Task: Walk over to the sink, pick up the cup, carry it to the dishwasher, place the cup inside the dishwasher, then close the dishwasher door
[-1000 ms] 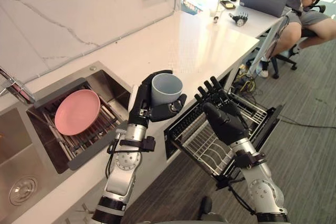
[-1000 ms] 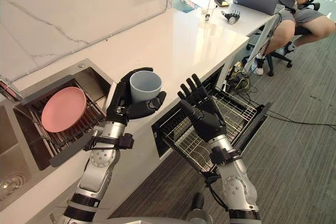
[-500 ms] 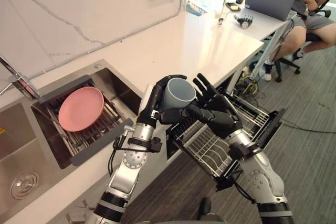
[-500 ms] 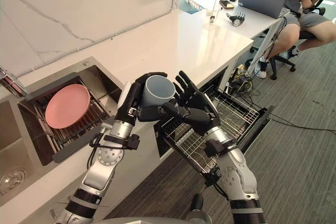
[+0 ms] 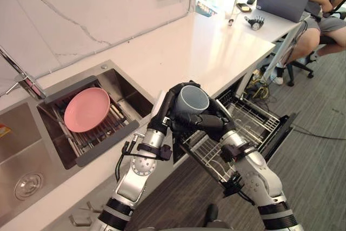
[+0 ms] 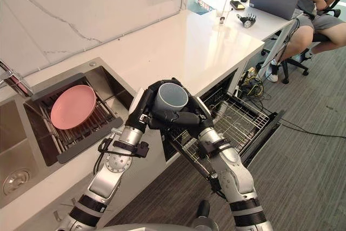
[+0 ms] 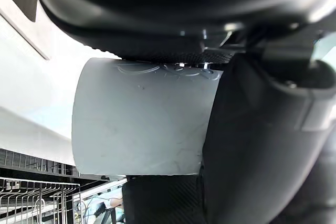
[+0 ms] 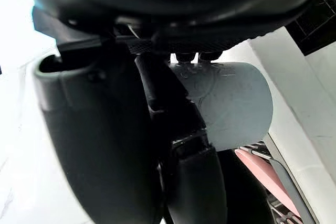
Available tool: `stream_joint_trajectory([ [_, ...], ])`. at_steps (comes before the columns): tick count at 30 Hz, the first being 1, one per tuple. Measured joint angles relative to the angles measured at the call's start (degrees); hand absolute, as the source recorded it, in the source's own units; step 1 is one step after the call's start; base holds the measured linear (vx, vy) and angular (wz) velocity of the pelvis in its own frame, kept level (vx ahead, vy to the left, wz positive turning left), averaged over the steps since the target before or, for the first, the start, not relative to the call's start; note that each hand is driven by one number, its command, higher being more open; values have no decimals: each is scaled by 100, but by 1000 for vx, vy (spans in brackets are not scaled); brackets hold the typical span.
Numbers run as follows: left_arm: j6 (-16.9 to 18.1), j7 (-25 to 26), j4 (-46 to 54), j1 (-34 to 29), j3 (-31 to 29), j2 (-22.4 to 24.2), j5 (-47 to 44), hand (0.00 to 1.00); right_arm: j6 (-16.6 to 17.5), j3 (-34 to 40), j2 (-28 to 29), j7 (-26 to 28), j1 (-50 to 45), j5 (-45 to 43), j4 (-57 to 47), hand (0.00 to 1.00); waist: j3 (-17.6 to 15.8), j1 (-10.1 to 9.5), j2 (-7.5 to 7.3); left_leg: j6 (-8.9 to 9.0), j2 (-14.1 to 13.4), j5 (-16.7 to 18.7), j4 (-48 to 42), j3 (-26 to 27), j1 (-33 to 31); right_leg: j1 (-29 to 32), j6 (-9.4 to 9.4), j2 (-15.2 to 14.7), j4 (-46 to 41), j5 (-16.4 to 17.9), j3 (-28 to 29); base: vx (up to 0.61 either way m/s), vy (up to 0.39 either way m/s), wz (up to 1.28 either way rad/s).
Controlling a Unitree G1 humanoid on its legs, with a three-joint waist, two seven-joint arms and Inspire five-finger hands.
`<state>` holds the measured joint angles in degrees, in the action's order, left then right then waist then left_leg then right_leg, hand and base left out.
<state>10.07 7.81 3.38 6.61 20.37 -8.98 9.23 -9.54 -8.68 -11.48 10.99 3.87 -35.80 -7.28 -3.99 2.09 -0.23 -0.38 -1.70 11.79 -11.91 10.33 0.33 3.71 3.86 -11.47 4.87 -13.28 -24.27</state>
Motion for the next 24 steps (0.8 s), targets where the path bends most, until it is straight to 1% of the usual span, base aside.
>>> stream_joint_trajectory([
  [5,-75,217,0,0,-1,-15,71,0,0,-100,213,-449,19,131,0,100,0,3,0,0,-3,0,-26,1,-11,1,-2,0,1,-2,10,0,0,0],
  [10,-74,403,1,0,22,-22,659,0,-2,-214,287,-754,20,101,17,100,0,1,0,1,-4,0,-34,2,-17,4,-3,1,1,-2,13,0,0,0],
  [17,-67,448,24,1,69,-23,752,0,-1,-417,293,-719,123,-556,196,100,0,0,0,2,-5,-1,-41,-19,-36,7,-3,0,2,-2,-8,0,0,1],
  [24,-68,447,26,38,73,-38,638,0,-1,-424,227,-590,260,-728,329,100,3,-18,-3,9,4,-14,-88,-141,-126,7,-3,-19,2,-2,-114,-5,1,9],
])
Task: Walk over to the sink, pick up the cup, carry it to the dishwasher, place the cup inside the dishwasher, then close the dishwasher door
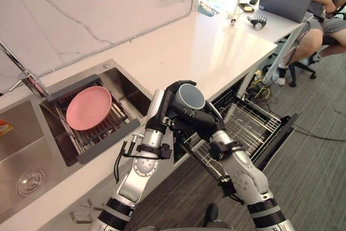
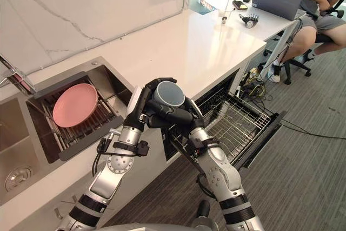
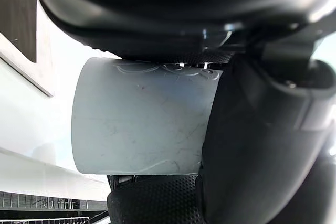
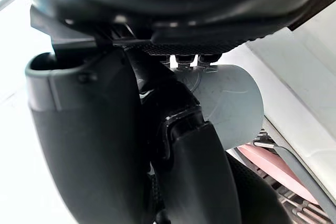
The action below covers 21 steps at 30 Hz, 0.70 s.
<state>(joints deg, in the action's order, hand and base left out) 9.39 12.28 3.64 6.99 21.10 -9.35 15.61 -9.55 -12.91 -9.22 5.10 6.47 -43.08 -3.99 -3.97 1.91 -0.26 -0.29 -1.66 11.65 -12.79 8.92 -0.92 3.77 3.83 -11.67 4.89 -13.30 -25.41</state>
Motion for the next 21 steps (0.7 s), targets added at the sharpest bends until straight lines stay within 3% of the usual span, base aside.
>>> stream_joint_trajectory([
  [2,0,-21,0,40,20,-69,-53,0,0,-1,-42,77,28,-5,28,100,3,-10,-4,1,0,-1,-22,-26,-26,0,0,-4,0,0,-8,-14,4,6],
  [3,0,-52,0,61,26,-98,-65,0,0,0,-66,115,31,-8,41,0,6,-25,-10,3,0,-2,-26,-29,-28,-1,0,-4,0,0,-9,-14,4,4],
  [9,-1,-119,-1,84,26,-161,-314,0,22,-20,-172,123,92,-10,85,0,32,-66,-45,4,9,-13,-54,-53,-53,-4,-1,-20,0,0,-26,-4,1,1],
  [21,-1,-168,-1,273,46,-300,-770,0,408,-156,-171,-275,183,48,145,0,89,-97,-132,8,9,-19,-81,-55,-69,-2,-7,-20,1,-4,-25,0,0,0],
])
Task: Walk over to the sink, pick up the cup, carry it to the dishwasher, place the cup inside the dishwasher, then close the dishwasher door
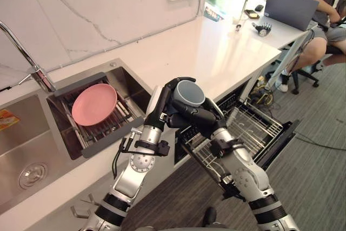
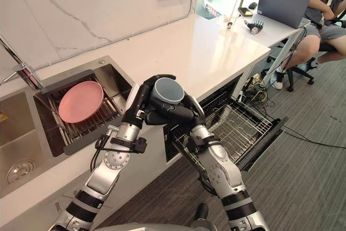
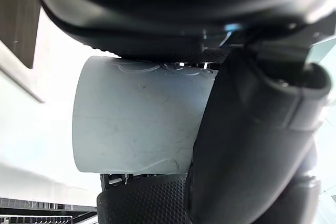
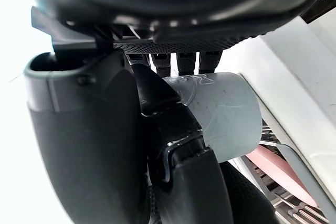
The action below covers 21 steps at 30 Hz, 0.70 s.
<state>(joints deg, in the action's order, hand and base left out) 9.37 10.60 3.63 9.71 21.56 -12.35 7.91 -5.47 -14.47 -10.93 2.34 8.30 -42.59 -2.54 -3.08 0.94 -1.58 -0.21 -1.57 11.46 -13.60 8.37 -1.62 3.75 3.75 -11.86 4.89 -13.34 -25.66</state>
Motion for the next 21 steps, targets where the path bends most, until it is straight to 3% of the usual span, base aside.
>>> stream_joint_trajectory([
  [5,8,-3,2,32,0,0,-9,0,85,-28,11,-135,1,16,-26,0,0,-1,0,1,0,0,0,11,0,7,0,2,0,0,12,0,0,0],
  [6,12,-2,11,34,-1,-1,-13,100,133,-57,12,-195,0,29,-33,0,0,-1,0,1,0,1,0,15,1,10,0,3,0,0,17,0,0,0],
  [11,26,-2,45,28,2,13,-346,100,371,-60,200,-447,5,466,-75,0,0,-1,0,2,-3,1,2,26,6,14,0,9,0,0,31,0,0,0],
  [17,235,-131,46,-157,200,145,-614,100,827,99,477,-1322,175,1413,-107,0,-1,-6,2,2,-1,1,19,37,17,18,1,10,0,0,46,0,0,0],
  [21,346,-572,103,-264,489,231,-1667,100,881,531,497,-1751,285,1920,-106,0,-2,-8,3,2,1,1,27,48,22,21,1,9,0,-1,58,0,0,0],
])
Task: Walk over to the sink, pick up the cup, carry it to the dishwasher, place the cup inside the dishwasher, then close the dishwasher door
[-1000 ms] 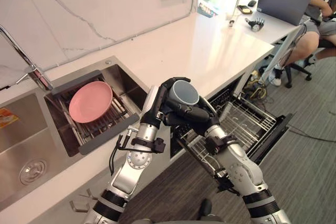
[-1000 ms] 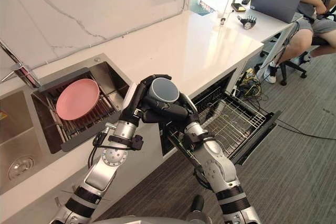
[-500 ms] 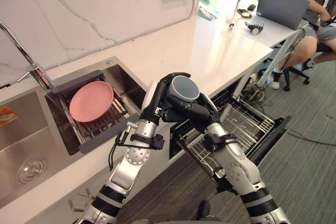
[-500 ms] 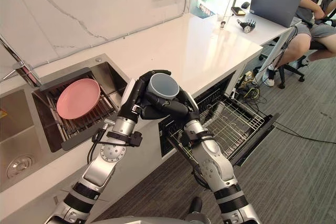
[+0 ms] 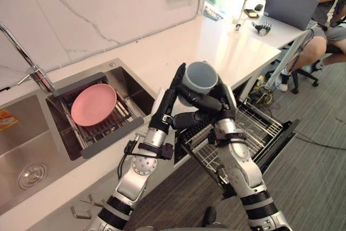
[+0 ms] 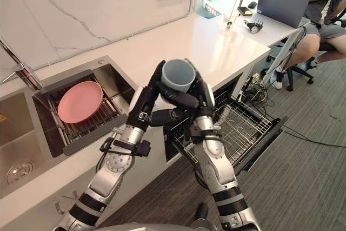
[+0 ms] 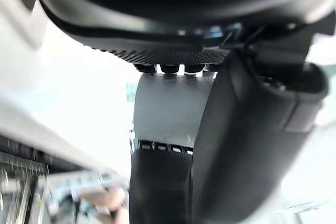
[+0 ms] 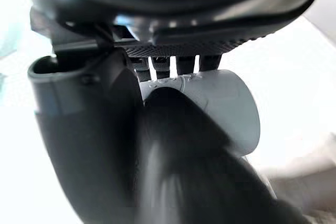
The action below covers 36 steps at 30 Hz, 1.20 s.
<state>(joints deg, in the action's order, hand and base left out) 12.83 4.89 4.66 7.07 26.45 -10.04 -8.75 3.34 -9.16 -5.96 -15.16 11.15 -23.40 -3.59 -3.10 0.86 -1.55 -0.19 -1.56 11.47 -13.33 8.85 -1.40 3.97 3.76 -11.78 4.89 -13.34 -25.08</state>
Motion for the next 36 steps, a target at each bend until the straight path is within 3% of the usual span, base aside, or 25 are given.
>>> stream_joint_trajectory([
  [4,26,-338,132,-3,171,3,-250,100,12,329,-69,-316,1,253,1,0,-3,11,4,0,0,0,12,24,19,1,1,1,0,-1,24,0,0,-3],
  [11,25,-706,264,-24,223,83,-396,100,349,791,-199,-745,4,842,-3,0,-8,18,13,0,-9,0,33,54,42,2,1,13,1,0,58,-2,0,-2],
  [18,-41,-1267,694,-465,259,92,-973,100,472,1930,-346,-1381,-2,960,2,0,-54,42,73,0,-5,0,88,117,54,48,4,15,1,1,116,1,4,-4],
  [22,-258,-1433,583,-804,222,101,-1100,100,639,2373,-375,-1507,-94,954,1,0,-59,95,78,0,-9,0,116,146,52,78,6,23,1,1,145,0,2,-3],
  [29,-451,-1632,244,-1195,41,106,-1103,100,896,2478,-376,-1415,-417,733,-7,0,-177,136,88,1,-12,0,123,145,50,80,11,24,2,5,146,0,0,0],
  [32,-681,-1650,38,-1326,-20,131,-1264,100,903,2456,-307,-1256,-616,669,-7,0,-197,126,122,3,-16,-1,136,144,32,101,17,28,2,10,145,0,0,0],
  [35,-1150,-1810,-676,-1351,-25,198,-1573,100,905,2422,-199,-1058,-876,669,3,0,-202,83,136,5,-15,-3,156,141,30,110,24,28,3,15,141,0,0,0],
  [36,-1460,-1913,-1201,-1375,-15,222,-1709,100,906,2382,-145,-982,-945,669,9,0,-202,85,136,6,-12,-5,171,139,33,112,25,27,3,15,140,0,0,0],
])
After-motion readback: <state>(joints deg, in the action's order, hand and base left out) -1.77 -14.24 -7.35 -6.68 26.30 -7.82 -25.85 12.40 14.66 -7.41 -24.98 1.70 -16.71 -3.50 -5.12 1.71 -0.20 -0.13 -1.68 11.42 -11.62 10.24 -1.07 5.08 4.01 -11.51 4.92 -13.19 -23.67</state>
